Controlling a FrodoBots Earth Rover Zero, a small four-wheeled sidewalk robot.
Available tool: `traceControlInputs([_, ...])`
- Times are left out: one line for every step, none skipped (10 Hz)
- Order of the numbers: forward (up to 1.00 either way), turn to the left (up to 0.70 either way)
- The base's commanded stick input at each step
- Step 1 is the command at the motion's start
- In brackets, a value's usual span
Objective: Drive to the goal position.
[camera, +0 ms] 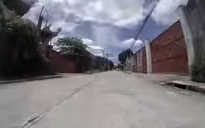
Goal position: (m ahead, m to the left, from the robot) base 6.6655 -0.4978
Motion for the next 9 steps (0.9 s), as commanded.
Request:
traceControlInputs([0.7,-0.07])
traceControlInputs([0.7,-0.35])
traceControlInputs([0.7,-0.35])
traceControlInputs([0.7,-0.35])
traceControlInputs([0.7,-0.35])
traceControlInputs([0.7,-0.35])
traceControlInputs([0.7,-0.35])
traceControlInputs([0.7,-0.35])
traceControlInputs([0.7,-0.35])
